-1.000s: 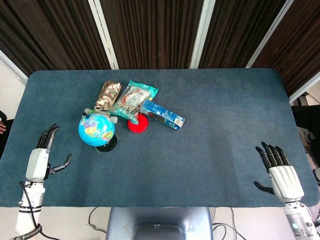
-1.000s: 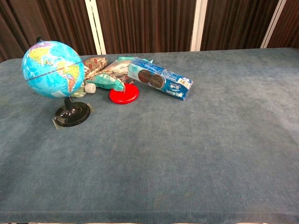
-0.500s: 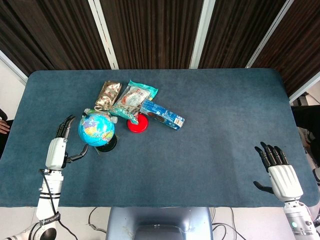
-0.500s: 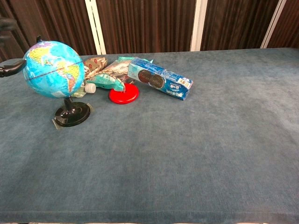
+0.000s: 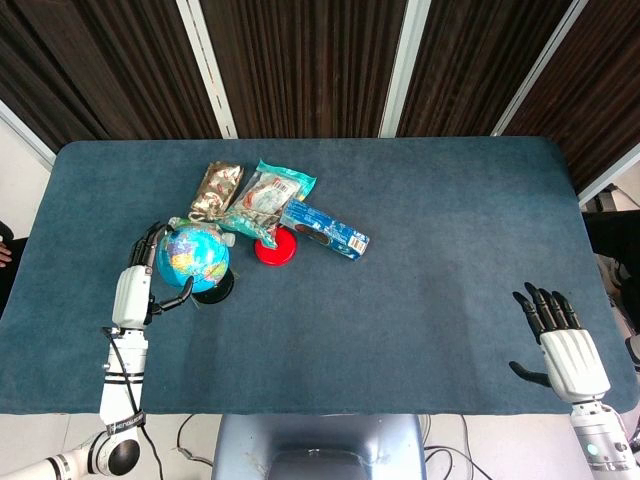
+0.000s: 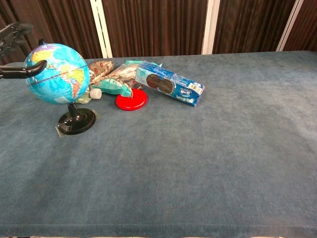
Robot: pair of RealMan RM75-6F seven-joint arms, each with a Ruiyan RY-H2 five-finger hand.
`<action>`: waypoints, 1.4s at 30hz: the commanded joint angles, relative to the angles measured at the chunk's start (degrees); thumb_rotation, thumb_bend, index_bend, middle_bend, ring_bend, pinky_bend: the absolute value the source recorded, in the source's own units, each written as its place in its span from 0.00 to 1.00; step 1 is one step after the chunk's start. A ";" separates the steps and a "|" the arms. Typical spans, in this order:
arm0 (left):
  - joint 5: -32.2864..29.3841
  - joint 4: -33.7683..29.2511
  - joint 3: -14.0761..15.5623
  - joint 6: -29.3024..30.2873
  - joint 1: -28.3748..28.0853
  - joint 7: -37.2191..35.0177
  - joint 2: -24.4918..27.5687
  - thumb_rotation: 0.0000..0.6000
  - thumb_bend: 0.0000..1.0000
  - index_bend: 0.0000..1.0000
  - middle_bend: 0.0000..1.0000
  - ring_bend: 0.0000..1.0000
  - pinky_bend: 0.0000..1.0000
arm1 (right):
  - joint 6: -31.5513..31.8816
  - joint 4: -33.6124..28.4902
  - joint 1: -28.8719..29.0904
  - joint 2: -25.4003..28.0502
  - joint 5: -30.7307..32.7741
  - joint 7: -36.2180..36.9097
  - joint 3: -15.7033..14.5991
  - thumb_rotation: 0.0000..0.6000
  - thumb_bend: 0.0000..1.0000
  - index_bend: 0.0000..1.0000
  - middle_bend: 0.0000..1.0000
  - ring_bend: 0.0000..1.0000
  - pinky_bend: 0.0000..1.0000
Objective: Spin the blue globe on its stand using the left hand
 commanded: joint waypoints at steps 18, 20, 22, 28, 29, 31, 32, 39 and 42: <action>-2.22 2.43 -0.36 -0.94 -1.03 0.42 -1.13 0.86 0.32 0.00 0.00 0.00 0.02 | 0.42 0.07 -0.17 0.09 -0.25 0.34 -0.07 1.00 0.15 0.00 0.00 0.00 0.00; -2.18 2.64 -0.33 -0.71 -1.01 0.49 -1.15 0.86 0.32 0.00 0.00 0.00 0.02 | 0.43 0.08 -0.16 0.07 -0.23 0.33 -0.04 1.00 0.15 0.00 0.00 0.00 0.00; -2.24 2.77 -0.31 -0.59 -0.95 0.41 -1.10 0.87 0.32 0.00 0.00 0.00 0.02 | 0.37 0.09 -0.14 0.07 -0.23 0.30 -0.05 1.00 0.15 0.00 0.00 0.00 0.00; -2.61 2.71 -0.15 -0.70 -0.71 0.15 -0.64 0.87 0.32 0.00 0.00 0.00 0.02 | 0.25 0.07 -0.09 0.01 -0.17 0.14 -0.04 1.00 0.15 0.00 0.00 0.00 0.00; -2.67 2.74 -0.12 -0.71 -0.65 0.09 -0.57 0.88 0.32 0.00 0.00 0.00 0.02 | 0.25 0.08 -0.08 -0.01 -0.16 0.12 -0.04 1.00 0.15 0.00 0.00 0.00 0.00; -2.77 2.91 -0.05 -0.73 -0.57 0.00 -0.46 0.88 0.32 0.00 0.00 0.00 0.02 | 0.22 0.08 -0.07 -0.03 -0.16 0.06 -0.04 1.00 0.15 0.00 0.00 0.00 0.00; -2.84 3.03 -0.01 -0.79 -0.55 0.00 -0.42 0.88 0.32 0.00 0.00 0.00 0.02 | 0.19 0.06 -0.06 -0.03 -0.15 0.02 -0.04 1.00 0.15 0.00 0.00 0.00 0.00; -4.04 4.25 -0.26 -1.62 -0.48 -0.54 -0.15 0.88 0.32 0.00 0.00 0.00 0.02 | 0.37 0.04 -0.12 -0.04 -0.13 0.02 0.01 1.00 0.15 0.00 0.00 0.00 0.00; -4.53 4.73 -0.42 -1.93 -0.48 -0.76 -0.07 0.88 0.32 0.00 0.00 0.00 0.02 | 0.26 0.07 -0.09 -0.06 -0.08 -0.02 -0.01 1.00 0.15 0.00 0.00 0.00 0.00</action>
